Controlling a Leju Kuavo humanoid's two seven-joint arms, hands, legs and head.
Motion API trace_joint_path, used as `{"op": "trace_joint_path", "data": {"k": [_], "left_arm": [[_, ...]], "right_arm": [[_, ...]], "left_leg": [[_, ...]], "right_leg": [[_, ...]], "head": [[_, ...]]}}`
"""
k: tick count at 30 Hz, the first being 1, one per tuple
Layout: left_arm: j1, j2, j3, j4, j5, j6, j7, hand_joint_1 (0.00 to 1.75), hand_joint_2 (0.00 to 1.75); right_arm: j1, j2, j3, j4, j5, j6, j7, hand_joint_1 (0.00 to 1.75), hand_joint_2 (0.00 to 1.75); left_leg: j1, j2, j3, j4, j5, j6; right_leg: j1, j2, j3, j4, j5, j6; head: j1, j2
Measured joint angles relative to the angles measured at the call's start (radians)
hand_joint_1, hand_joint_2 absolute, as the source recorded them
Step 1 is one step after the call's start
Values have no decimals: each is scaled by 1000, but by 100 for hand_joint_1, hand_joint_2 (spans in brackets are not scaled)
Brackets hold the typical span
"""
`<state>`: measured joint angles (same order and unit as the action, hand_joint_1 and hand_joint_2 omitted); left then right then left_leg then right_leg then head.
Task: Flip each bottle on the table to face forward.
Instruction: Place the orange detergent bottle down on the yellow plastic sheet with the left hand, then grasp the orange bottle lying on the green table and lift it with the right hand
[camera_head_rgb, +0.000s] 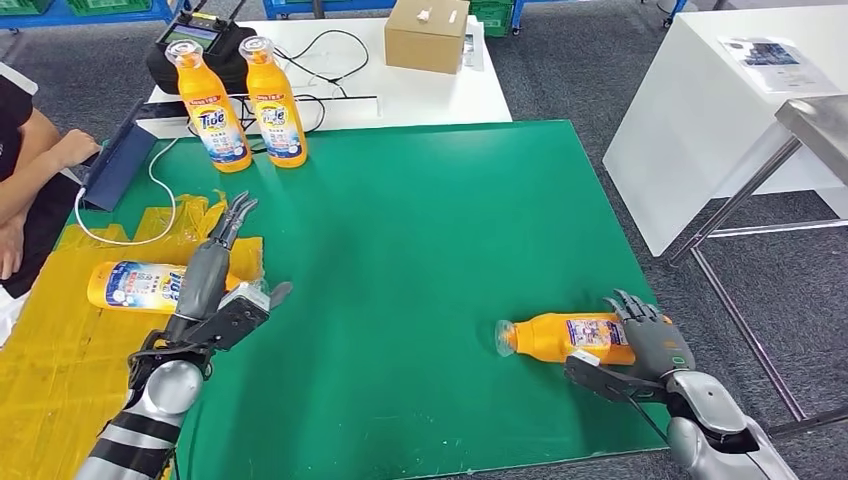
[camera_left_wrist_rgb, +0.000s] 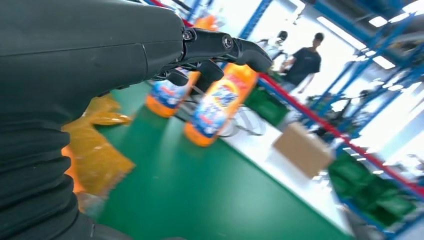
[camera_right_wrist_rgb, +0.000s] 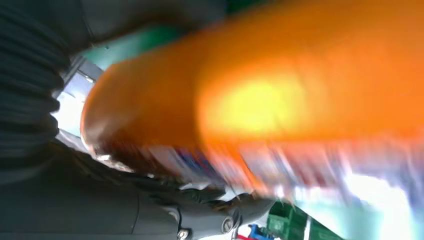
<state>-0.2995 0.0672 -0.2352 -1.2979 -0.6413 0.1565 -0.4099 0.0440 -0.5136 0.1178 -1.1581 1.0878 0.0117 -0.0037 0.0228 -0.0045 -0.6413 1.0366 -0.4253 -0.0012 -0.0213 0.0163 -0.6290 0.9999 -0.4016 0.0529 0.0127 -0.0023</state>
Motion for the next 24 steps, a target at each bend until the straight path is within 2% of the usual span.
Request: {"op": "trace_joint_path", "data": {"k": [6,10,16,18,21,24], "left_arm": [[36,0,-33,-133,85,-36,-17,0,175],[61,0,-45,-202,126,-61,-14,0,175],[84,0,-58,-260,143,-75,-11,0,175],[91,0,-61,-272,158,-100,-10,0,175],[109,0,-75,-299,202,-167,-4,0,175],[122,-2,-101,-314,270,-239,12,0,175]], "right_arm": [[-30,29,-21,86,23,-41,-25,175,175],[-43,58,-26,101,25,-107,-65,175,175],[-49,97,-32,102,22,-149,-90,175,175],[-50,115,-37,100,24,-201,-109,175,175],[-49,181,-43,73,9,-315,-145,175,175],[-51,279,-48,1,-88,-442,-198,175,175]], "left_leg": [[0,0,3,0,-1,1],[0,1,4,0,-1,2],[1,1,4,0,-1,1],[1,1,4,0,-1,1],[1,1,2,0,-1,1],[1,1,1,0,0,1]], "right_leg": [[0,0,3,0,0,0],[0,0,4,0,0,0],[1,2,4,0,0,0],[1,2,4,0,0,0],[1,2,2,1,0,0],[1,2,0,1,0,0]], "head": [[0,0],[0,0],[0,0],[0,0],[0,0],[-1,0]]}}
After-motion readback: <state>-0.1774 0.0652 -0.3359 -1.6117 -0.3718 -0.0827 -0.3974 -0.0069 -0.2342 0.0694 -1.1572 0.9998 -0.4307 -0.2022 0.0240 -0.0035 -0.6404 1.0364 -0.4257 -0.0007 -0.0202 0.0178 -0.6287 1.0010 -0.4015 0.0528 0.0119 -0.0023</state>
